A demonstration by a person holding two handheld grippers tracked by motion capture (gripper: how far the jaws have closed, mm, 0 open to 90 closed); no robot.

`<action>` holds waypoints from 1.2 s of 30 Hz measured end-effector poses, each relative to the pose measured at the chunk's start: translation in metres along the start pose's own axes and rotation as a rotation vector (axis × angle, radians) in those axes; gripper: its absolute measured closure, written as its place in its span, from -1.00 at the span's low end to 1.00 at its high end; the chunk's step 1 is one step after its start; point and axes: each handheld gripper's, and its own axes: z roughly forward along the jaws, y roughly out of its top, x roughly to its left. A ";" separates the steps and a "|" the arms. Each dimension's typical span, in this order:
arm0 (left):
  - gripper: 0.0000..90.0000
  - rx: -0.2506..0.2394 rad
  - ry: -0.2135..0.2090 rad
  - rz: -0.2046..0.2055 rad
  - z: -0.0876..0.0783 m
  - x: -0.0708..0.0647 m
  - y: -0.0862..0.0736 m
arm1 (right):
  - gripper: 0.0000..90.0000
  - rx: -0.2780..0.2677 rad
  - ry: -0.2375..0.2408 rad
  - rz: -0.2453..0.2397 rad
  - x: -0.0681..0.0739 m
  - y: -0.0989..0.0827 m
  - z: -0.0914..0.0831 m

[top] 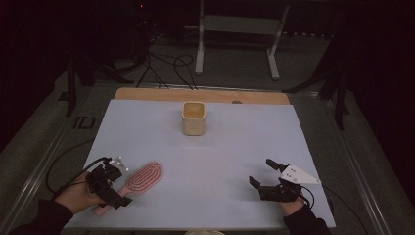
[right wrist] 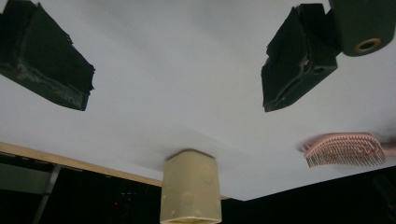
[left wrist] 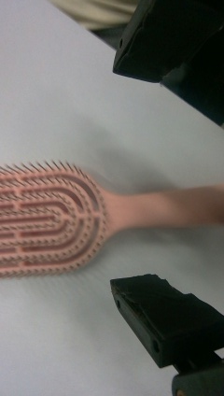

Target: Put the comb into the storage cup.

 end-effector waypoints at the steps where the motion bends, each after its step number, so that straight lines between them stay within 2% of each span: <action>1: -0.99 0.004 -0.002 -0.014 0.003 0.001 -0.002 | -0.80 0.001 0.000 0.005 0.000 0.000 0.000; 10: -0.99 0.051 0.011 -0.018 0.016 0.005 -0.003 | -0.80 -0.003 0.000 0.002 0.000 0.000 0.000; 11: -0.96 0.063 0.035 -0.025 0.017 0.005 -0.002 | -0.80 0.001 0.000 0.005 0.000 0.000 0.000; 15: -0.77 0.083 0.047 -0.013 0.020 0.005 -0.001 | -0.80 -0.002 0.000 0.002 0.000 0.000 0.000; 21: -0.44 0.098 0.062 -0.021 0.021 0.006 -0.001 | -0.80 -0.001 0.000 0.005 -0.001 0.000 0.000; 24: -0.34 0.100 0.060 -0.017 0.021 0.006 0.000 | -0.80 0.000 0.002 0.006 -0.001 0.000 0.000; 27: -0.15 0.105 0.058 -0.014 0.022 0.006 0.002 | -0.80 0.001 0.001 0.004 -0.001 0.000 0.000; 29: -0.08 0.119 0.072 -0.013 0.024 0.006 0.003 | -0.80 0.001 0.003 0.003 -0.001 0.000 0.000; 36: 0.15 0.134 0.082 -0.023 0.027 0.008 0.006 | -0.80 -0.001 0.002 0.005 -0.001 0.000 0.000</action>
